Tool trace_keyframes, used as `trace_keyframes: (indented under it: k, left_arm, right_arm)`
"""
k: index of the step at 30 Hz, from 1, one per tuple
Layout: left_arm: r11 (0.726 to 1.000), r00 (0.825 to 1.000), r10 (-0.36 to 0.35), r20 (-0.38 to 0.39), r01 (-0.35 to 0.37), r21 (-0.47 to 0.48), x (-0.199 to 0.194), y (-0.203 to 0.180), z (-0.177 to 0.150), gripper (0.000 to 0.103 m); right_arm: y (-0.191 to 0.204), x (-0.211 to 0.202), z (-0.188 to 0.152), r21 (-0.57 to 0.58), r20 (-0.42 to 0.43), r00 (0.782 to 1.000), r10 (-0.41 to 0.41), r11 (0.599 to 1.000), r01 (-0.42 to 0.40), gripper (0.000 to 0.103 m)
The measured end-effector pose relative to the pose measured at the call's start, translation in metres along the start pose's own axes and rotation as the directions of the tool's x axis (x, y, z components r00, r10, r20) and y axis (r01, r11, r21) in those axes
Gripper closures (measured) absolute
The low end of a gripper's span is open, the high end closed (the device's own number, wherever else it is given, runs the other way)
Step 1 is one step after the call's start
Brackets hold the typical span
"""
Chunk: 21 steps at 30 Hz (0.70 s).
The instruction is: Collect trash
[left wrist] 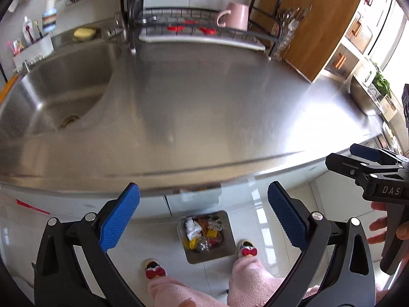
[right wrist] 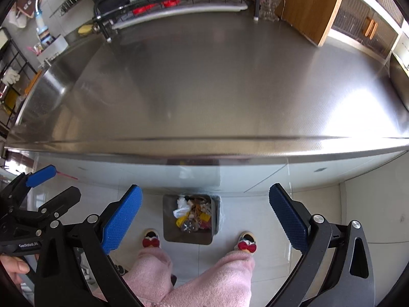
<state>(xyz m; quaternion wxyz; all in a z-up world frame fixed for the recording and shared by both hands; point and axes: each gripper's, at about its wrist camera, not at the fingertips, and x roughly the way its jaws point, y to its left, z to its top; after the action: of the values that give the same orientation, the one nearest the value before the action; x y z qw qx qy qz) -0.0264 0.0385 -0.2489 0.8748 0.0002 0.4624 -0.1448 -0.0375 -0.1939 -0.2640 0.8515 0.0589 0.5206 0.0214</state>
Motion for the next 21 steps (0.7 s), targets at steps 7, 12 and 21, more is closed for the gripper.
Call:
trace_keyframes:
  k: [7,12,21]
  left_arm:
    - [0.997,0.985,0.068,0.158,-0.071,0.01,-0.065,-0.003,0.056,0.008]
    - [0.996,0.963,0.074,0.259,-0.084,0.028,-0.107,-0.015,0.087,0.008]
    - [0.992,0.937,0.098,0.336,-0.121,0.048,-0.16,-0.041,0.136,0.008]
  right_arm:
    - [0.007,-0.062,0.05,-0.046,0.162,0.985,0.058,0.998,-0.051,0.003]
    - [0.005,-0.111,0.077,-0.057,0.258,0.963,0.08,0.996,-0.067,0.003]
    - [0.015,-0.194,0.107,-0.08,0.406,0.914,0.007,0.996,0.028,0.003]
